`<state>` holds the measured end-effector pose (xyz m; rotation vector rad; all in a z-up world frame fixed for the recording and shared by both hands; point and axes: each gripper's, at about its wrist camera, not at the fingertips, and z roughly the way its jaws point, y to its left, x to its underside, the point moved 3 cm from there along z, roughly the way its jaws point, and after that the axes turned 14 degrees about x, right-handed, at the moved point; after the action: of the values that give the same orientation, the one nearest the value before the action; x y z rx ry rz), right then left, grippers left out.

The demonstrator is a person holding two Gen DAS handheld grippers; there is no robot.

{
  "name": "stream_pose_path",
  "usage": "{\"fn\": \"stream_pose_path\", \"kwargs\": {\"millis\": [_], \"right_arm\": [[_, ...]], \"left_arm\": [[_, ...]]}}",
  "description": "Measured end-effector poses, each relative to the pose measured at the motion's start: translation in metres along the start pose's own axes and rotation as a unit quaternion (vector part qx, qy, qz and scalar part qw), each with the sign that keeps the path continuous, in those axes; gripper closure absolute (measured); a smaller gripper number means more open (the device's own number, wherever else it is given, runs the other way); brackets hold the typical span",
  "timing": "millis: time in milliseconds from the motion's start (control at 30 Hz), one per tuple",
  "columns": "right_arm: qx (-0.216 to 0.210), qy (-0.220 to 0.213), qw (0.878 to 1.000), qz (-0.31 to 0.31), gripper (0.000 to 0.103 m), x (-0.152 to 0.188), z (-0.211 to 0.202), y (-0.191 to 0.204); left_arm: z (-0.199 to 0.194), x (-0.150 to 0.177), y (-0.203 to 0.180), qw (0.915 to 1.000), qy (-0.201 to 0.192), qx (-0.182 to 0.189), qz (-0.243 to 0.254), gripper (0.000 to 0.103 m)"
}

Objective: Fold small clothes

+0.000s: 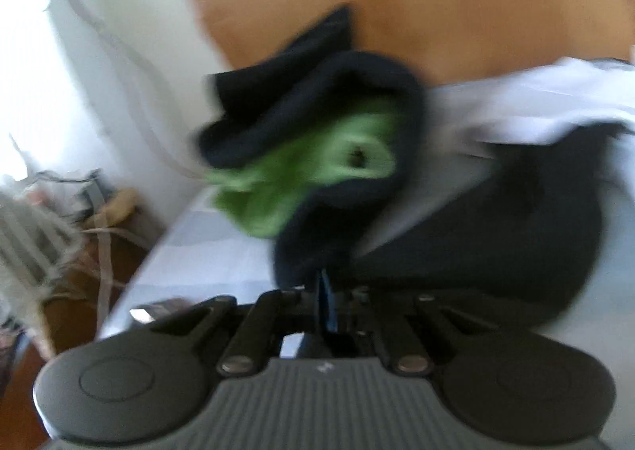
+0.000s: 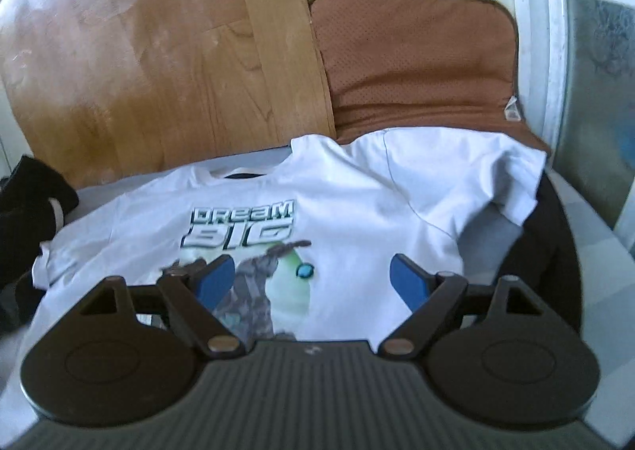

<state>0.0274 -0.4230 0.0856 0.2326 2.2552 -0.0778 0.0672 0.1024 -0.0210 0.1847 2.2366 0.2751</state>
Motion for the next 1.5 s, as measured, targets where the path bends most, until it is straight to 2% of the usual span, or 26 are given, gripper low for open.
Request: {"fn": "stream_pose_path", "kwargs": {"millis": [100, 133, 233, 267, 333, 400, 467, 500, 533, 567, 633, 700, 767, 867, 900, 967, 1000, 1100, 1200, 1233, 1300, 1333, 1367, 1400, 1433, 1500], "right_arm": [[0.001, -0.013, 1.000, -0.007, 0.016, 0.003, -0.010, -0.001], [-0.001, -0.014, 1.000, -0.006, 0.016, 0.004, -0.012, -0.001], [-0.012, -0.012, 1.000, 0.005, 0.016, 0.010, -0.020, -0.007], [-0.014, -0.013, 1.000, 0.009, 0.016, 0.013, -0.024, -0.009], [-0.014, -0.020, 1.000, 0.015, 0.016, 0.022, -0.035, -0.014], [-0.017, -0.024, 0.999, 0.025, 0.016, 0.035, -0.048, -0.028], [-0.038, -0.015, 0.998, 0.040, 0.016, 0.052, -0.061, -0.042], [-0.055, -0.003, 0.997, 0.046, 0.016, 0.062, -0.066, -0.048], [-0.073, 0.011, 0.996, 0.053, 0.016, 0.072, -0.071, -0.052], [-0.090, 0.023, 0.994, 0.060, 0.016, 0.084, -0.077, -0.056], [-0.104, 0.041, 0.992, 0.066, 0.018, 0.103, -0.085, -0.060], [-0.113, 0.060, 0.989, 0.071, 0.027, 0.121, -0.091, -0.063], [-0.118, 0.072, 0.987, 0.078, 0.035, 0.133, -0.094, -0.062], [-0.129, 0.087, 0.983, 0.094, 0.045, 0.145, -0.089, -0.060], [-0.130, 0.073, 0.984, 0.095, 0.060, 0.148, -0.091, -0.060], [-0.141, 0.083, 0.984, 0.078, 0.099, 0.151, -0.089, -0.053], [-0.127, 0.067, 0.987, 0.066, 0.099, 0.148, -0.094, -0.052], [-0.081, 0.015, 0.996, 0.030, 0.099, 0.131, -0.124, -0.069], [-0.056, 0.012, 0.998, -0.017, 0.098, 0.125, -0.143, -0.078], [-0.072, 0.030, 0.996, -0.031, 0.097, 0.129, -0.142, -0.078], [-0.109, 0.061, 0.991, -0.038, 0.087, 0.136, -0.135, -0.080], [-0.104, 0.056, 0.992, -0.034, 0.080, 0.134, -0.131, -0.087], [-0.093, 0.042, 0.995, -0.021, 0.062, 0.129, -0.128, -0.094], [-0.082, 0.025, 0.996, 0.002, 0.056, 0.122, -0.124, -0.103], [-0.070, 0.012, 0.997, 0.025, 0.056, 0.114, -0.119, -0.113], [-0.036, -0.015, 0.997, 0.071, 0.054, 0.096, -0.102, -0.132]], "left_arm": [[0.007, -0.012, 0.030, 0.9986, -0.003, -0.024, -0.048, 0.099], [0.010, -0.015, 0.034, 0.9982, -0.003, -0.030, -0.053, 0.099], [0.020, -0.018, 0.039, 0.9942, 0.010, -0.102, -0.032, 0.095], [0.020, -0.016, 0.043, 0.9945, 0.021, -0.093, -0.043, 0.095], [0.005, -0.012, 0.052, 0.9950, 0.023, -0.023, -0.094, 0.095], [-0.027, -0.005, 0.054, 0.9920, 0.001, 0.051, -0.115, 0.094], [-0.063, 0.006, 0.046, 0.9827, -0.022, 0.145, -0.113, 0.074], [-0.082, 0.014, 0.038, 0.9707, -0.031, 0.211, -0.111, 0.055], [-0.096, 0.021, 0.030, 0.9599, -0.036, 0.255, -0.112, 0.047], [-0.111, 0.031, 0.019, 0.9437, -0.035, 0.310, -0.109, 0.047], [-0.126, 0.045, 0.001, 0.9229, -0.021, 0.371, -0.101, 0.047], [-0.135, 0.058, -0.020, 0.8948, 0.005, 0.435, -0.099, 0.047], [-0.137, 0.066, -0.040, 0.8790, 0.027, 0.467, -0.094, 0.047], [-0.133, 0.072, -0.065, 0.8706, 0.056, 0.482, -0.081, 0.049], [-0.135, 0.072, -0.069, 0.8731, 0.050, 0.479, -0.077, 0.051], [-0.139, 0.073, -0.078, 0.8681, 0.062, 0.489, -0.060, 0.086], [-0.143, 0.072, -0.083, 0.8676, 0.067, 0.489, -0.057, 0.097], [-0.157, 0.066, -0.079, 0.8725, 0.054, 0.483, -0.048, 0.097], [-0.174, 0.065, -0.081, 0.8656, 0.054, 0.497, -0.032, 0.097], [-0.175, 0.064, -0.088, 0.8689, 0.061, 0.491, -0.018, 0.092], [-0.172, 0.071, -0.111, 0.8857, 0.083, 0.456, 0.025, 0.086], [-0.168, 0.075, -0.115, 0.8914, 0.096, 0.441, 0.037, 0.080], [-0.166, 0.078, -0.114, 0.8922, 0.101, 0.439, 0.037, 0.080], [-0.168, 0.076, -0.110, 0.8906, 0.100, 0.443, 0.032, 0.077], [-0.171, 0.072, -0.104, 0.8948, 0.092, 0.436, 0.033, 0.072], [-0.178, 0.058, -0.089, 0.9118, 0.056, 0.406, 0.029, 0.062]]}}
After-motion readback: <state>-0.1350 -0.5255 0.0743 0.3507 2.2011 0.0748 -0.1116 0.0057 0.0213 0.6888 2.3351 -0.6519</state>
